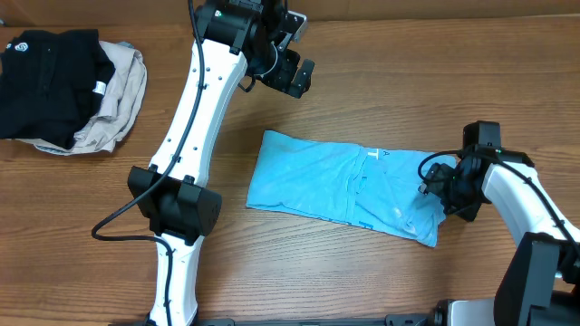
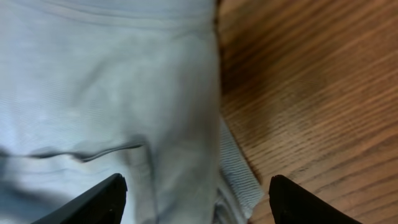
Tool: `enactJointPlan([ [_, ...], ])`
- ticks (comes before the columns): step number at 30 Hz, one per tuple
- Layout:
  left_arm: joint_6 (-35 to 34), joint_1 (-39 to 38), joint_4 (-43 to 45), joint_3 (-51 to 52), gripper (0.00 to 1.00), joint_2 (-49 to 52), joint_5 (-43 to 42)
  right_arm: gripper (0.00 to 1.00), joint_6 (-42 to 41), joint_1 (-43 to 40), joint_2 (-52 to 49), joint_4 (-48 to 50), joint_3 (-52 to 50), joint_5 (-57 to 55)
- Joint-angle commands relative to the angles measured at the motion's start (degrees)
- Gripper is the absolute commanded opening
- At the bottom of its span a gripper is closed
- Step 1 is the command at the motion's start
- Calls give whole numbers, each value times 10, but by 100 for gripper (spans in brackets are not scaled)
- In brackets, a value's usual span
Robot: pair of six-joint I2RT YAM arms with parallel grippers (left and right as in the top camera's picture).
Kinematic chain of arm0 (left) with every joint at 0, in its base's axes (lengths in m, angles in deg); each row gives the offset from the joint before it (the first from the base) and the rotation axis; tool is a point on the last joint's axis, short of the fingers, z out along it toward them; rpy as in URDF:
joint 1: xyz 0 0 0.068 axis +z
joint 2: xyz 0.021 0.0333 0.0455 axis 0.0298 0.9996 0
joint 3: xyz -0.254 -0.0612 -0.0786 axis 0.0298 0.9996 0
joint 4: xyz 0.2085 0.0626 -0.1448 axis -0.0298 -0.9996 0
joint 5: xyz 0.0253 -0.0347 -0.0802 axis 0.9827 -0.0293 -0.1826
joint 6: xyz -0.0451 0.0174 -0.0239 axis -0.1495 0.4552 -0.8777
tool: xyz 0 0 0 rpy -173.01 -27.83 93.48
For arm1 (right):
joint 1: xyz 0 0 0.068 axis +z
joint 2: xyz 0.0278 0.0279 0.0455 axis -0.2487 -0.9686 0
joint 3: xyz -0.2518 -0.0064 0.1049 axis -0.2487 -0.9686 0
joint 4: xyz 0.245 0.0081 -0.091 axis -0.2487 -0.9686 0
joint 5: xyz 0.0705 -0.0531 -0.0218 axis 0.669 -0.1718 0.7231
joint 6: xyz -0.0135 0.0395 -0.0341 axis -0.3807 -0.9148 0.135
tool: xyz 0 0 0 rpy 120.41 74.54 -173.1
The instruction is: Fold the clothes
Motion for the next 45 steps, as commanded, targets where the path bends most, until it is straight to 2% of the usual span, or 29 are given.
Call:
enactJointPlan([
  [1,-7,-3,2,-8,100,-6,-1,76,-17,2,1,13,-18,-23],
  [6,-8,-5,2,-8,100,-6,-1,75,-30,2,1,23,-25,-21],
  [13,-7,-5,-1,-5,100,-6,-1,65,-32,2,1,49,-53,7],
  [22,-7,-5,-3,-4,100,-5,-1,62,-77,2,1,54,-79,12],
  [26,-7,-5,-3,-4,100,-5,-1,38,-79,2,1,61,-79,50],
  [32,-7,-4,-2,-4,100,-5,31,14,-100,-31,2,85,-61,61],
  [35,-8,0,-2,-4,100,-5,69,9,-87,-78,2,78,-31,66],
  [42,-13,28,1,-4,100,-5,88,7,17,-207,2,36,75,147],
  [45,-21,49,3,-4,100,-5,93,7,73,-238,2,15,119,177],
])
